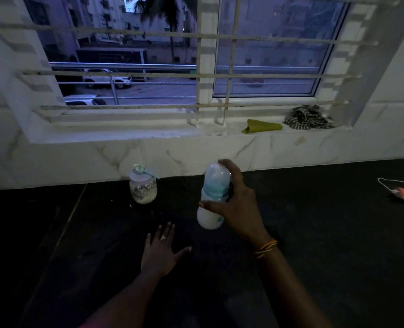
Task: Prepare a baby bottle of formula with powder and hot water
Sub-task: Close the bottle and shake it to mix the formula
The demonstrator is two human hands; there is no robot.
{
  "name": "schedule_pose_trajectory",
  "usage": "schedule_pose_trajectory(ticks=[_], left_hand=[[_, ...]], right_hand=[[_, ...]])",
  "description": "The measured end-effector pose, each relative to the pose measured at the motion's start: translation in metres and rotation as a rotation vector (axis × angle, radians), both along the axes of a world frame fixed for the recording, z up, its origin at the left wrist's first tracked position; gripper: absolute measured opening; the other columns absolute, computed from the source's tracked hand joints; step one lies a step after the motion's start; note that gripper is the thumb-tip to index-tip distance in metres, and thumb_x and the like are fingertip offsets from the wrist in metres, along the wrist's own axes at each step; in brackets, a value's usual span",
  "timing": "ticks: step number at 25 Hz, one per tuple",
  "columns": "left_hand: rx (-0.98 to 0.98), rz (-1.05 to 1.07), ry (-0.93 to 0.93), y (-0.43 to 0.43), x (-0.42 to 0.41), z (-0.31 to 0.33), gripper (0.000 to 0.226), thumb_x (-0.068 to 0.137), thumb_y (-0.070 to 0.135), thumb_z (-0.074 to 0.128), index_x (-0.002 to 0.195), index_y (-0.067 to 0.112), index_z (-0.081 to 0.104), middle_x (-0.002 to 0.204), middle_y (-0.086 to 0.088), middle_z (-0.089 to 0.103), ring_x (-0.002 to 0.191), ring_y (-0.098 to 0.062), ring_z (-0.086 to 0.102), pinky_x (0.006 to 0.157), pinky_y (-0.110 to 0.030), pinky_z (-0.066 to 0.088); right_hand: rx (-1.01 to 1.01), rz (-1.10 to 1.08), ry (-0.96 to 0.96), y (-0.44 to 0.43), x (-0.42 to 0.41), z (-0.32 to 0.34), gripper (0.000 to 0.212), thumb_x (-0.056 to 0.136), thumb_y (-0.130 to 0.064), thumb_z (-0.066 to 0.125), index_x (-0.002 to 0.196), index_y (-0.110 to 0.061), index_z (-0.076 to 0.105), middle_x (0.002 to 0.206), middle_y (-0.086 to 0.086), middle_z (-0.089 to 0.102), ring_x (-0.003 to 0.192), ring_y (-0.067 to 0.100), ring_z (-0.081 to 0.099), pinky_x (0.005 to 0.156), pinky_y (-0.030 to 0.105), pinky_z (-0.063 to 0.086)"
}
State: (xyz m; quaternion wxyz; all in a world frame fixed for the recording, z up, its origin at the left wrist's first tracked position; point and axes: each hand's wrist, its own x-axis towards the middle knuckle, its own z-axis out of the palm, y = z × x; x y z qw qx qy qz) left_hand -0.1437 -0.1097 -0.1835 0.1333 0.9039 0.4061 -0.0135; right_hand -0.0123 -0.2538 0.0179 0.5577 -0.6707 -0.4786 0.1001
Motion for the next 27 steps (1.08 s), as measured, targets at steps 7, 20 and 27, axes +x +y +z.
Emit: schedule_pose_trajectory(ticks=[7, 20, 27], left_hand=[[0.046, 0.004, -0.02, 0.002, 0.0, -0.005, 0.128, 0.044, 0.094, -0.016, 0.149, 0.023, 0.003, 0.159, 0.009, 0.002, 0.146, -0.014, -0.003, 0.118, -0.044, 0.002], [0.032, -0.009, -0.015, 0.001, -0.001, -0.003, 0.127, 0.045, 0.092, -0.017, 0.149, 0.022, 0.002, 0.159, 0.007, 0.001, 0.146, -0.016, -0.003, 0.119, -0.045, 0.001], [0.012, -0.002, 0.013, -0.001, 0.0, 0.002, 0.125, 0.045, 0.091, -0.016, 0.149, 0.023, -0.002, 0.159, 0.008, -0.004, 0.146, -0.014, -0.007, 0.118, -0.044, -0.002]], right_hand=[[0.195, 0.082, 1.423, 0.002, -0.002, 0.007, 0.031, 0.086, -0.017, 0.058, 0.116, -0.014, 0.051, 0.111, 0.013, 0.06, 0.088, 0.031, 0.063, 0.059, 0.042, 0.058], [0.09, 0.14, 1.854, 0.0, -0.01, -0.008, 0.036, 0.073, -0.03, 0.069, 0.09, 0.001, 0.058, 0.09, 0.019, 0.059, 0.078, 0.029, 0.056, 0.042, 0.036, 0.055], [-0.089, 0.119, 1.702, -0.009, -0.012, -0.004, 0.027, 0.065, -0.029, 0.067, 0.081, -0.011, 0.055, 0.073, 0.008, 0.056, 0.06, 0.02, 0.055, 0.042, 0.023, 0.051]])
